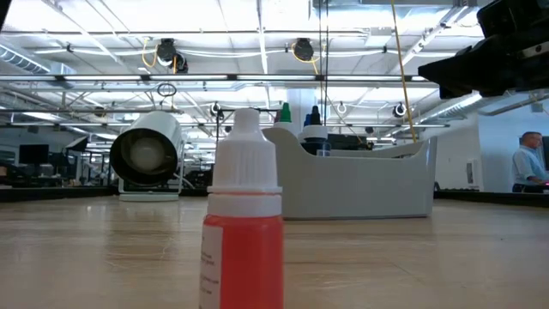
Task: Pick & Place food coloring
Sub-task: Put the small orange food coloring bottle into the bin
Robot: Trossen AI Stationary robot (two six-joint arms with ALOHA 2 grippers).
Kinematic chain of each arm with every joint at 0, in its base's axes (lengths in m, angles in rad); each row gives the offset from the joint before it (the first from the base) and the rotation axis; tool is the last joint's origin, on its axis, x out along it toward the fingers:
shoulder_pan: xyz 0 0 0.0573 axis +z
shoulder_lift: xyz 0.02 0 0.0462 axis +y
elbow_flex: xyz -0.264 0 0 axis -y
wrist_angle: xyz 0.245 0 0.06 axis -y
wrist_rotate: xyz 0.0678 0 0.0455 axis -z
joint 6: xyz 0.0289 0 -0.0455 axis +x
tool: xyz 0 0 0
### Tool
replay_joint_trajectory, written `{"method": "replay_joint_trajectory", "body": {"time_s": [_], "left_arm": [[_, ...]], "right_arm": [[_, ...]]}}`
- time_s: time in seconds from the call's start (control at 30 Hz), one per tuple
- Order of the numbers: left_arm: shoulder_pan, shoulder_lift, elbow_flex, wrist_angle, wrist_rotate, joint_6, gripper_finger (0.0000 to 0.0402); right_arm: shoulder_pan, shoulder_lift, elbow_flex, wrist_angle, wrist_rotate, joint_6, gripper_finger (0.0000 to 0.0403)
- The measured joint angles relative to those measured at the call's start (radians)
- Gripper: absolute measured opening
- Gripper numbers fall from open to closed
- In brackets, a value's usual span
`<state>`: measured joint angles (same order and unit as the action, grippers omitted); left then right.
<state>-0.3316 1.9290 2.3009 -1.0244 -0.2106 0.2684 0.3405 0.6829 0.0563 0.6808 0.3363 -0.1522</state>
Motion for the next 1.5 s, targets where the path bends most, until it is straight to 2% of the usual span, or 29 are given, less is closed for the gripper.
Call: {"method": "replay_joint_trajectory", "body": {"time_s": [0.1,0.27,0.3,0.43,0.57,0.67,0.83,0.97,1.17,1.3,1.5], "left_arm": [[-0.029,-0.025,0.0,-0.072,0.002,-0.016,0.0152],[-0.08,-0.015,-0.034,-0.164,-0.002,-0.017,0.0028],[-0.089,-0.017,-0.042,-0.166,0.0,-0.017,0.0015],[-0.149,-0.059,-0.075,-0.214,-0.095,-0.067,0.0007],[-0.219,-0.177,-0.178,-0.189,-0.186,-0.159,0.0004],[-0.275,-0.297,-0.326,-0.075,-0.253,-0.207,0.0003],[-0.368,-0.555,-0.69,0.191,-0.351,-0.247,0.0003],[-0.415,-0.763,-0.999,0.396,-0.373,-0.279,0.0002],[-0.45,-1.045,-1.395,0.748,-0.393,-0.256,0.0001],[-0.448,-1.176,-1.588,0.907,-0.396,-0.243,0.0001],[-0.448,-1.312,-1.809,1.069,-0.472,-0.246,0.0001]], "right_arm": [[0.0,0.001,0.0,-0.006,-0.032,0.047,0.0],[0.002,0.003,0.0,-0.003,-0.08,0.092,0.0],[0.002,0.003,0.0,-0.009,-0.08,0.103,0.0],[0.002,0.01,0.0,-0.042,-0.114,0.149,0.0],[0.002,0.028,0.0,-0.035,-0.193,0.175,0.0],[0.003,0.037,0.0,-0.045,-0.225,0.174,0.0],[0.017,0.044,0.0,-0.04,-0.236,0.175,0.0],[0.017,0.044,0.0,-0.027,-0.235,0.172,0.0],[0.017,0.045,0.0,-0.027,-0.234,0.166,0.0],[0.017,0.045,0.0,-0.027,-0.234,0.165,0.0],[0.017,0.045,0.0,-0.054,-0.236,0.194,0.0]]}}
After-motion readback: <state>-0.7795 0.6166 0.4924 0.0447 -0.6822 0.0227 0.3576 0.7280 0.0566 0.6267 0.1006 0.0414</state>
